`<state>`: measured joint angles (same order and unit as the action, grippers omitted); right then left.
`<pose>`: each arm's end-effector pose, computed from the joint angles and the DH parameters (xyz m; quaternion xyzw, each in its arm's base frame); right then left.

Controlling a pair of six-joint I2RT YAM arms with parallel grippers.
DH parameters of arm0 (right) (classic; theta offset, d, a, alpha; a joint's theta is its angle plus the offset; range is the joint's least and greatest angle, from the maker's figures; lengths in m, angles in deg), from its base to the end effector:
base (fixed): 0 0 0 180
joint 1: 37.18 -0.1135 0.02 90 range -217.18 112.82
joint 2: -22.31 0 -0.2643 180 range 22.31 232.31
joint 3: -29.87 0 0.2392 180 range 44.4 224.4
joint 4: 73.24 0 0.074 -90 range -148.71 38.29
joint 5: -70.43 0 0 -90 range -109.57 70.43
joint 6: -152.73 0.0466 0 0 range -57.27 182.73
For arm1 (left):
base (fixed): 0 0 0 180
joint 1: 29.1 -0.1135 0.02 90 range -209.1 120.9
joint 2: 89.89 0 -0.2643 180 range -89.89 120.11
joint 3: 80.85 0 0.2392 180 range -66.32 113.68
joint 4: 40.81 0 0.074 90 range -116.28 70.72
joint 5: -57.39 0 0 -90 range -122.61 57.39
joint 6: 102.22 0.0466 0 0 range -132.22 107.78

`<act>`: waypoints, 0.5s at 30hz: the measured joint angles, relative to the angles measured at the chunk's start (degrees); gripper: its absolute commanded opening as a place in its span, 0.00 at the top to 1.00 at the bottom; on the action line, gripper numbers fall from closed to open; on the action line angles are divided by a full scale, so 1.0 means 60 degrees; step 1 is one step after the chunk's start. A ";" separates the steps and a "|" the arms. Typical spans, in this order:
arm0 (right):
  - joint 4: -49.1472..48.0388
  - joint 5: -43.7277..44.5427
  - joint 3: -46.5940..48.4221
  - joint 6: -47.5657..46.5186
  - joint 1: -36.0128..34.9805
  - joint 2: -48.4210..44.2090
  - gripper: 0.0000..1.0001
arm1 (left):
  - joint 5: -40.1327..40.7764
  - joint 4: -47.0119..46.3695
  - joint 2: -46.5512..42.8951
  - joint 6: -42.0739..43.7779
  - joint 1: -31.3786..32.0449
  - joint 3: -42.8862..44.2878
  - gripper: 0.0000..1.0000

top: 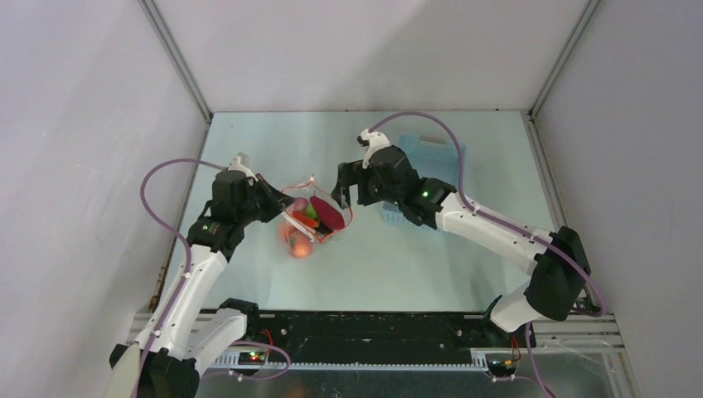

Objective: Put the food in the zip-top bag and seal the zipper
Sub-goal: Adjust the zipper food storage bag at the center of the board.

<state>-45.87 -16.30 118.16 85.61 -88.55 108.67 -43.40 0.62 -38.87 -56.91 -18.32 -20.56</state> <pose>0.2213 0.2726 0.3335 -0.1932 0.8229 0.3030 0.4402 0.1862 -0.0443 0.2937 -0.2106 0.8468 -0.2969 0.3878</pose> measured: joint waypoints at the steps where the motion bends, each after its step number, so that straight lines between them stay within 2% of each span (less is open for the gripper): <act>1: 0.0153 -0.0007 0.0000 0.0106 0.0146 0.0022 0.07 | 0.0000 -0.0033 0.0000 -0.0022 0.0000 0.0000 1.00; 8: 0.0696 -0.0197 -0.0004 0.0583 0.0291 0.0521 0.30 | 0.0000 -0.0138 0.0073 -0.0069 0.0000 0.0000 1.00; 10: 0.0696 -0.0426 -0.0004 0.0692 0.0164 0.0761 0.42 | -0.0058 -0.0153 0.0197 -0.0080 0.0000 -0.0004 1.00; 11: 0.0696 -0.0495 -0.0004 0.0707 0.0127 0.0849 0.56 | -0.0076 -0.0168 0.0233 -0.0084 0.0000 -0.0007 1.00; 12: 0.0692 -0.0561 -0.0004 0.0747 0.0080 0.0940 0.65 | -0.0113 -0.0219 0.0251 -0.0098 0.0000 -0.0033 1.00; 13: 0.0670 -0.0648 -0.0004 0.0776 0.0029 0.1031 0.81 | -0.0168 -0.0313 0.0251 -0.0135 0.0000 -0.0106 1.00; 15: 0.0590 -0.0831 -0.0011 0.0849 -0.0033 0.1151 0.99 | -0.0244 -0.0415 0.0248 -0.0164 0.0011 -0.0211 1.00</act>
<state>-42.33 -21.28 118.09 90.70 -88.75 115.58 -44.86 -1.88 -37.38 -57.89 -18.25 -21.83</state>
